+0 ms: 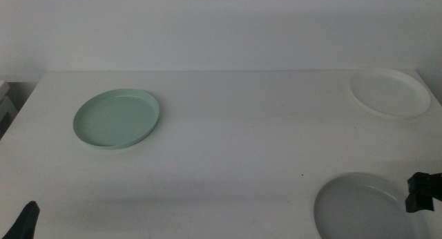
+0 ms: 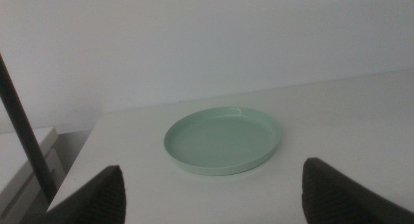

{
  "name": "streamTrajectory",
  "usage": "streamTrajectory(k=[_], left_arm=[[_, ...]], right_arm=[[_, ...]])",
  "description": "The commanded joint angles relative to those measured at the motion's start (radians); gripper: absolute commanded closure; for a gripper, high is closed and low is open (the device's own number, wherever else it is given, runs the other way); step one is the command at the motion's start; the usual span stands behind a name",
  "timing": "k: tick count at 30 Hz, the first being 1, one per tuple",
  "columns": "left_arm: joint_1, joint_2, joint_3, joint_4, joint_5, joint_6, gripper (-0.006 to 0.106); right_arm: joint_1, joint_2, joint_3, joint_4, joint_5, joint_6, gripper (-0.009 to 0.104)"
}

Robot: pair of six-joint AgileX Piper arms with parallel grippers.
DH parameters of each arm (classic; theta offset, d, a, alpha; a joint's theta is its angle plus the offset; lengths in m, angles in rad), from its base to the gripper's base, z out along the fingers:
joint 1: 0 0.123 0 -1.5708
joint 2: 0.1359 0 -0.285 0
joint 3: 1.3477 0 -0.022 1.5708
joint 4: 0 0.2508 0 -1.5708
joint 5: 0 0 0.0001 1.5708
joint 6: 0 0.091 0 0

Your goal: Stack the three bowls on top of each other.

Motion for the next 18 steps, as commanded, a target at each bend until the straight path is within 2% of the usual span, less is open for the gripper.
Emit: streamTrajectory(k=[1,6,11,15,18], left_arm=[[0.0,-0.015,0.006,-0.004,-0.07,-0.009,0.01],[0.0,-0.015,0.006,-0.004,-0.07,-0.009,0.01],[0.0,-0.015,0.006,-0.004,-0.07,-0.009,0.01],[0.0,-0.015,0.006,-0.004,-0.07,-0.009,0.01],[0.0,-0.015,0.006,-0.004,-0.07,-0.009,0.01]], right_arm=[[-0.007,0.022,-0.033,0.0,-0.057,-0.014,0.014],[-0.007,0.101,-0.033,0.023,-0.101,-0.014,0.025],[-0.007,0.153,-0.033,0.025,-0.124,-0.015,0.041],[-0.007,0.171,-0.033,0.026,-0.116,-0.014,0.06],[-0.007,0.17,-0.033,0.026,-0.115,-0.014,0.08]])
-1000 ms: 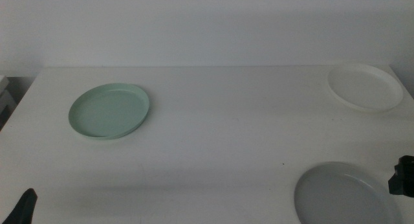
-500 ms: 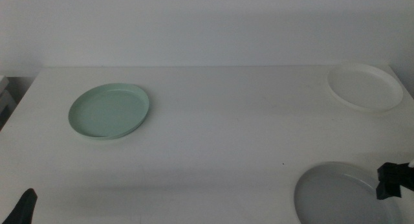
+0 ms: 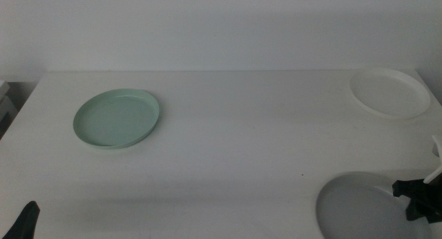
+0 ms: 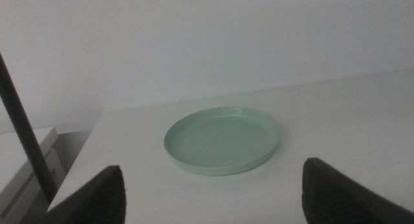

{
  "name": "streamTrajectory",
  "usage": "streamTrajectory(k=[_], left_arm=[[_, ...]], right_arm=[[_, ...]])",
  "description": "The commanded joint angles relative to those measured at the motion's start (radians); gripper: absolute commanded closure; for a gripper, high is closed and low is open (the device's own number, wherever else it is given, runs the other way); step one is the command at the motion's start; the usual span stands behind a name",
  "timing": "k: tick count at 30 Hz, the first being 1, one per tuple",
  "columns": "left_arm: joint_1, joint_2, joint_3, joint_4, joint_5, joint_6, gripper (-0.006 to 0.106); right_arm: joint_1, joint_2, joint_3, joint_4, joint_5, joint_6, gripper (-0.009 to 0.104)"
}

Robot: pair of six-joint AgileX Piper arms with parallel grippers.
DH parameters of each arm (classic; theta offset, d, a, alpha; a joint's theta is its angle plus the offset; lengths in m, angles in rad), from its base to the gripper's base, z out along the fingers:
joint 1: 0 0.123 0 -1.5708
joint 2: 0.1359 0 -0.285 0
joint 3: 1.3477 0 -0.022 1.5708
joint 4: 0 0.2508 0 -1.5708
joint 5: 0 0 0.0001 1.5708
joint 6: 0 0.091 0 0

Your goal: Stack the three bowls on top of each other.

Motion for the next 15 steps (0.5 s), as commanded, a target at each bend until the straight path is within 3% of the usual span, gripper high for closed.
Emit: streamTrajectory(k=[1,2,8,15], left_arm=[[0.0,-0.015,0.006,-0.004,-0.07,-0.009,0.01],[0.0,-0.015,0.006,-0.004,-0.07,-0.009,0.01],[0.0,-0.015,0.006,-0.004,-0.07,-0.009,0.01],[0.0,-0.015,0.006,-0.004,-0.07,-0.009,0.01]], right_arm=[[-0.006,-0.027,-0.019,-0.01,-0.002,-0.014,0.088],[-0.006,-0.032,-0.019,-0.01,0.009,-0.021,0.095],[0.02,-0.148,-0.071,0.009,0.085,-0.023,0.095],[0.143,-0.199,-0.241,0.087,0.168,0.009,0.095]])
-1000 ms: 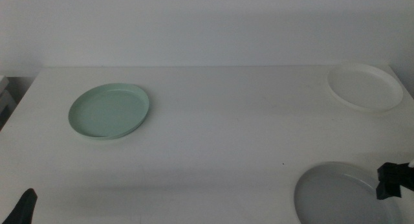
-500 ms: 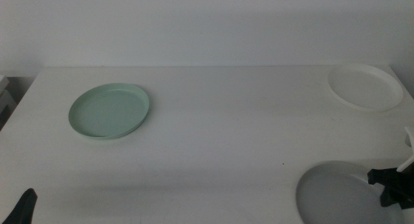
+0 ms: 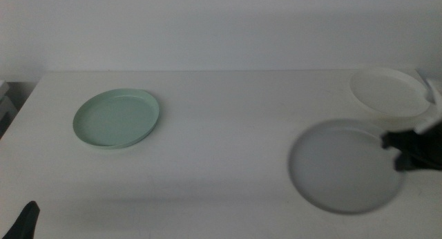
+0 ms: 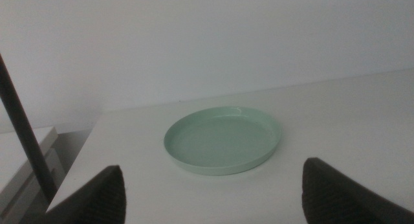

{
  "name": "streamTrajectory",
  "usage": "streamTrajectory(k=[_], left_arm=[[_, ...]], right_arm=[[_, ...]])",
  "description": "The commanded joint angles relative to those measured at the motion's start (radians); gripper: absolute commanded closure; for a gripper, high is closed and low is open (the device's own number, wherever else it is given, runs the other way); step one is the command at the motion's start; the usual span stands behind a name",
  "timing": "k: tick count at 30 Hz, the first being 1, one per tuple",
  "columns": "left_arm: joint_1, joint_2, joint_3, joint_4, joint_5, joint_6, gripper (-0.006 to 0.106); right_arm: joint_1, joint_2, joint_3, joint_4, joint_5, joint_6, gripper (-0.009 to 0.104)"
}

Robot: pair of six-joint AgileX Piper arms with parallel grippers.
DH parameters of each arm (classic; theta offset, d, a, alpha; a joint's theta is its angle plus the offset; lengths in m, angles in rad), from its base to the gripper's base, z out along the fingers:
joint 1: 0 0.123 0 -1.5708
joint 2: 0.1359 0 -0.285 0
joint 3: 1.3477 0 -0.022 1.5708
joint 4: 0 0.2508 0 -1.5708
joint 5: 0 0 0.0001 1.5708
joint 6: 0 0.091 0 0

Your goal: Stack the three bowls on top of each other.

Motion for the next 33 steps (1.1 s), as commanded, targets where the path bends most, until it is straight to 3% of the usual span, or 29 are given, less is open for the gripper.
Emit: streamTrajectory(k=[1,15,30,33], left_arm=[[0.0,-0.015,0.006,-0.004,-0.07,-0.009,0.01],[0.0,-0.015,0.006,-0.004,-0.07,-0.009,0.01],[0.0,-0.015,0.006,-0.004,-0.07,-0.009,0.01],[0.0,-0.015,0.006,-0.004,-0.07,-0.009,0.01]], right_arm=[[0.053,-0.022,-0.073,0.032,-0.001,0.015,0.095],[0.295,0.327,-0.433,0.092,-0.012,0.073,0.095],[0.317,0.553,-0.539,0.17,-0.053,-0.007,0.095],[0.317,0.555,-0.539,0.155,-0.061,-0.011,0.093]])
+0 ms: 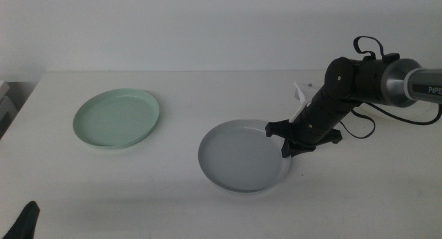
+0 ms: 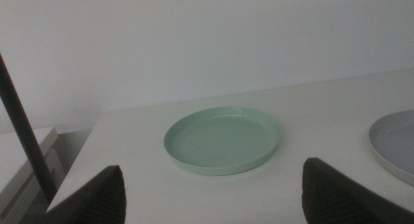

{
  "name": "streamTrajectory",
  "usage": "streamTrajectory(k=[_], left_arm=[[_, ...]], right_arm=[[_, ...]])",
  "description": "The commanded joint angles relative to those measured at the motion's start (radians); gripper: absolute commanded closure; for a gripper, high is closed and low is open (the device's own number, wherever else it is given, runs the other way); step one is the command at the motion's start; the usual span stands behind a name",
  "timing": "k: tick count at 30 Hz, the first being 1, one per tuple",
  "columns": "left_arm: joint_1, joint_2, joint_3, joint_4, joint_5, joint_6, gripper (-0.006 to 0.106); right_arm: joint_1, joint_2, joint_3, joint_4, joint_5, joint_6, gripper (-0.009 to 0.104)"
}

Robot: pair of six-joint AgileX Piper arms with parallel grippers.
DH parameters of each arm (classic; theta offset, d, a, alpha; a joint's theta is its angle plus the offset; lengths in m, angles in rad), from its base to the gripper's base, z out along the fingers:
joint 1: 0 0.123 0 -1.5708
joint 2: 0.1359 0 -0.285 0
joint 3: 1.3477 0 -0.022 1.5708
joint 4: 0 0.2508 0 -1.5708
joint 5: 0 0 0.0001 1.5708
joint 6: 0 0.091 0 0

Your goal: Stack the three bowls on top of each other.

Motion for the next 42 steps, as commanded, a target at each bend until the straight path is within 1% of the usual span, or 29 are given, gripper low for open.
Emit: streamTrajectory(k=[1,4,5,11,12,14,16,18,21,24,27,30,33,39,42], left_arm=[[0.0,-0.015,0.006,-0.004,-0.07,-0.009,0.01],[0.0,-0.015,0.006,-0.004,-0.07,-0.009,0.01],[0.0,-0.015,0.006,-0.004,-0.07,-0.009,0.01],[0.0,-0.015,0.006,-0.004,-0.07,-0.009,0.01],[0.0,-0.015,0.006,-0.004,-0.07,-0.009,0.01],[0.0,-0.015,0.006,-0.004,-0.07,-0.009,0.01],[0.0,-0.015,0.006,-0.004,-0.07,-0.009,0.01],[0.0,-0.015,0.006,-0.004,-0.07,-0.009,0.01],[0.0,-0.015,0.006,-0.004,-0.07,-0.009,0.01],[0.0,-0.015,0.006,-0.004,-0.07,-0.009,0.01],[0.0,-0.015,0.006,-0.004,-0.07,-0.009,0.01],[0.0,-0.015,0.006,-0.004,-0.07,-0.009,0.01],[0.0,-0.015,0.006,-0.004,-0.07,-0.009,0.01],[0.0,-0.015,0.006,-0.004,-0.07,-0.009,0.01],[0.0,-0.015,0.006,-0.004,-0.07,-0.009,0.01]], right_arm=[[0.004,-0.057,-0.032,-0.012,-0.027,-0.02,0.092],[0.003,-0.059,-0.032,-0.032,-0.033,-0.012,0.082],[0.003,-0.059,-0.032,-0.032,-0.033,-0.012,0.078],[0.003,-0.125,-0.032,-0.031,-0.026,-0.012,0.042],[0.001,-0.155,-0.032,-0.042,-0.031,-0.013,0.037],[-0.01,-0.22,-0.033,-0.084,-0.041,-0.012,0.029],[-0.034,-0.285,-0.05,-0.124,-0.032,-0.012,0.024],[-0.077,-0.332,-0.089,-0.168,0.005,-0.011,0.022],[-0.176,-0.358,-0.169,-0.219,0.081,-0.012,0.023],[-0.287,-0.349,-0.262,-0.26,0.169,-0.014,0.023],[-0.399,-0.323,-0.323,-0.287,0.197,-0.02,0.023],[-0.498,-0.28,-0.361,-0.273,0.186,-0.018,0.023],[-0.561,-0.224,-0.384,-0.262,0.159,-0.027,0.024],[-0.65,-0.095,-0.451,-0.262,0.132,-0.046,0.028],[-0.674,-0.042,-0.473,-0.264,0.049,-0.046,0.028]])
